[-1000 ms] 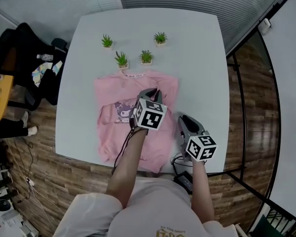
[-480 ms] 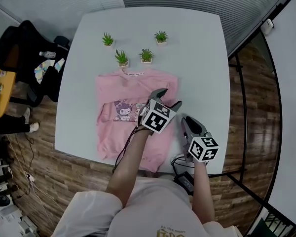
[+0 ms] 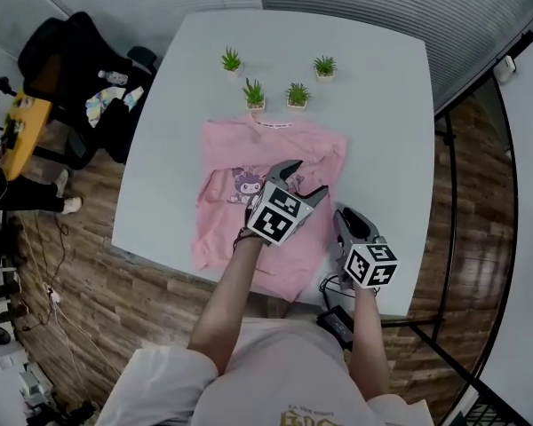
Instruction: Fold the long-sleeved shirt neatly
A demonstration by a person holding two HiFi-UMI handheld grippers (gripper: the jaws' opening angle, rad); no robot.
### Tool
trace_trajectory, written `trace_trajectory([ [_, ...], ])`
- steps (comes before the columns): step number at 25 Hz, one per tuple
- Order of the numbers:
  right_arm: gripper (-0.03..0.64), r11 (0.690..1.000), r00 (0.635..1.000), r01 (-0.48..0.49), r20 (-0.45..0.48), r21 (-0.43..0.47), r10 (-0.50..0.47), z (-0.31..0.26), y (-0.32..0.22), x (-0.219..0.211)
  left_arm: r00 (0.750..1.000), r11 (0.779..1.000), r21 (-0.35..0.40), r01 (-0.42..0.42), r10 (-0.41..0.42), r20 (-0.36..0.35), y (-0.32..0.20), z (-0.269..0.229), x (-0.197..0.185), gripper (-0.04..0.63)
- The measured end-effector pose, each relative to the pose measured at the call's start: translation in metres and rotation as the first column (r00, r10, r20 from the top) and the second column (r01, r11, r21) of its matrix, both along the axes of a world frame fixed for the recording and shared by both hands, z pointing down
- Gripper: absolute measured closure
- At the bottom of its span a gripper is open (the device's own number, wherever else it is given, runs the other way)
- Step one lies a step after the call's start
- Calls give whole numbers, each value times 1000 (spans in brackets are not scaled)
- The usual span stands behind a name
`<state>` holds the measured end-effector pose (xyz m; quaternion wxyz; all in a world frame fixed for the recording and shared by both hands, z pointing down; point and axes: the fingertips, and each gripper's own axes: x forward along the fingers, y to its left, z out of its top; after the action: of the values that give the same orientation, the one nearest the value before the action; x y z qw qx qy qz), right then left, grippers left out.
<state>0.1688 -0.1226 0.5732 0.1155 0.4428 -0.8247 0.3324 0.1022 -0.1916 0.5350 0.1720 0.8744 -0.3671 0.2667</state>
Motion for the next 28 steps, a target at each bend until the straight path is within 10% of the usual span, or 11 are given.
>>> trace_trajectory([
  [28,497,999,985,-36,-169,35,42,-1,180,-84,998,993,-98,59,-56,33,204,20,-199,288],
])
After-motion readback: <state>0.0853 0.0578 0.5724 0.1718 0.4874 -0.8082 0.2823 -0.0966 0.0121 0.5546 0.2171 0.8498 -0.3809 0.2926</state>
